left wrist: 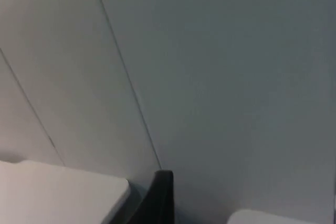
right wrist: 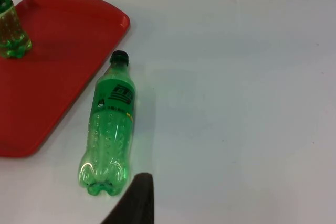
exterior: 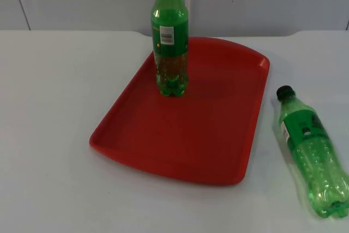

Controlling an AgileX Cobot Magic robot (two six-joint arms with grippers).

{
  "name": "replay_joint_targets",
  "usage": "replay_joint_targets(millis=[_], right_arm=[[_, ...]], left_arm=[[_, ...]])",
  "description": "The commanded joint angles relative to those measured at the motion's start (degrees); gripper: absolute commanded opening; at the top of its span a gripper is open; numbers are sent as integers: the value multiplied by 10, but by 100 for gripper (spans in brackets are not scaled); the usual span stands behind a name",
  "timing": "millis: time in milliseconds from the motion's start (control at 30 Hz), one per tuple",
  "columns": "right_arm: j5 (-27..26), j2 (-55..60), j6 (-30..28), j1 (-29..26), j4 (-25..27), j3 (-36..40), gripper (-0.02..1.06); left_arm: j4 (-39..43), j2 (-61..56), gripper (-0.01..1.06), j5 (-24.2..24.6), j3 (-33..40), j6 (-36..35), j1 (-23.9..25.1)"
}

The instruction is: Place the bottle upright on the tray.

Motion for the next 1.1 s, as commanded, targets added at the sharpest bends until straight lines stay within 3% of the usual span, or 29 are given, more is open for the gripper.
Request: replay_joint_targets(millis=[0,267,633,1067], right_arm=[[-3,-2,1,-3,0,1,105],[-3,-2,1,-3,0,1,105],[-3,-2,1,-3,0,1,105],[-3,-2,1,-3,0,1,105]], left_arm=[[-71,-5,90,23,3,49,-3],[-252,-6,90,69,3,183,-3],[-288,-63,90,70,50,197,-3],[-363,-190,90,72,202,229,-3]])
